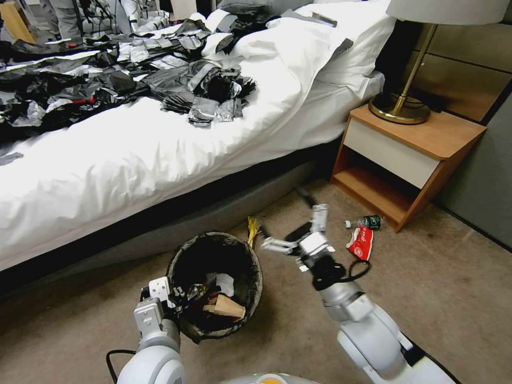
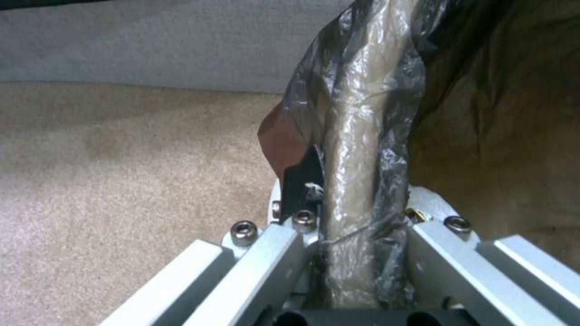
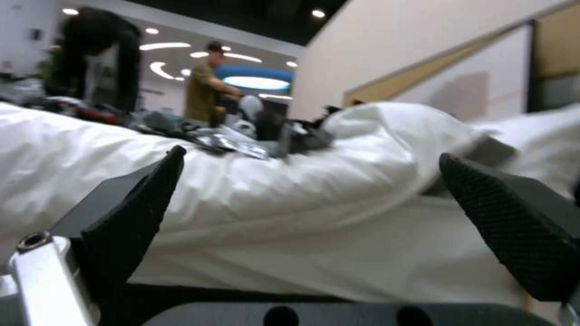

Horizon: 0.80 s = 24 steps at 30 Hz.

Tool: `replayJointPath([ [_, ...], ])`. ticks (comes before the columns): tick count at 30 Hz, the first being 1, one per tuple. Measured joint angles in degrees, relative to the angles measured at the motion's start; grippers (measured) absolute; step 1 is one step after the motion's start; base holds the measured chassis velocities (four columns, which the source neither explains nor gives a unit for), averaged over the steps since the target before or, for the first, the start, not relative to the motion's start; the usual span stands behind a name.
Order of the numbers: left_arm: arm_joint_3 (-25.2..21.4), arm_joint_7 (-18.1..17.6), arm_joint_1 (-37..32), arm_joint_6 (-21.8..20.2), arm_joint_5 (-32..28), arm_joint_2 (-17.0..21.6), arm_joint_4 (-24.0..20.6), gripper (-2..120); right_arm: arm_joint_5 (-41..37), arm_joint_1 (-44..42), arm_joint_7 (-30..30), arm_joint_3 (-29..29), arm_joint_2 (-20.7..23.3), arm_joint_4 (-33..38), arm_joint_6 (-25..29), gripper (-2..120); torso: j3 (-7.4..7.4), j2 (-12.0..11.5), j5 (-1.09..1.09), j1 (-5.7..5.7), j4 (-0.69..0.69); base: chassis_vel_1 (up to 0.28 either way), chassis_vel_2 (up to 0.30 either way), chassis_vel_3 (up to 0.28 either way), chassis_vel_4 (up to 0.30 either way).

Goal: Pick up the trash bin, then pick up the garbage from the floor and place it into the trash bin.

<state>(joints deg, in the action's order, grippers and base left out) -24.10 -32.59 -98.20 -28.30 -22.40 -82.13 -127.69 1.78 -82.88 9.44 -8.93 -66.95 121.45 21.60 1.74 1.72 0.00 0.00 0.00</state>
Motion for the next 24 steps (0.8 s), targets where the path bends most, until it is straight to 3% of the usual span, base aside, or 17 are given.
replayJointPath([
  [8,-0.30,0.47,-0.26,0.50,-0.01,0.49,-0.70,0,0.04,-8.85,1.76,-6.12,-7.52,-1.49,3.55,100,0.00,0.00,0.00,0.00,0.01,0.000,0.000,0.000,0.000],
  [13,-0.35,1.46,-0.66,0.80,-0.16,0.83,-0.84,0,0.11,-11.02,3.44,-6.69,-8.50,-2.60,3.15,100,0.00,0.00,-0.01,0.00,0.00,0.000,0.000,0.000,0.000],
  [16,-0.95,5.09,-1.55,2.84,2.30,1.08,-0.81,0,0.94,-11.38,3.72,-7.52,-9.17,-4.33,4.54,100,0.00,0.00,0.00,0.00,0.01,0.000,0.000,0.000,0.000],
  [19,-1.33,6.44,-1.88,4.29,3.80,1.25,-0.50,0,1.22,-11.19,3.48,-8.00,-9.26,-4.81,5.18,100,0.00,0.00,0.00,0.00,0.01,0.000,0.000,0.000,0.000],
  [24,-1.40,6.80,-1.91,4.81,3.95,1.29,-0.39,0,2.23,-10.56,2.83,-8.18,-9.32,-5.23,5.86,100,0.00,0.00,0.00,0.00,0.01,0.000,0.000,0.000,0.000],
])
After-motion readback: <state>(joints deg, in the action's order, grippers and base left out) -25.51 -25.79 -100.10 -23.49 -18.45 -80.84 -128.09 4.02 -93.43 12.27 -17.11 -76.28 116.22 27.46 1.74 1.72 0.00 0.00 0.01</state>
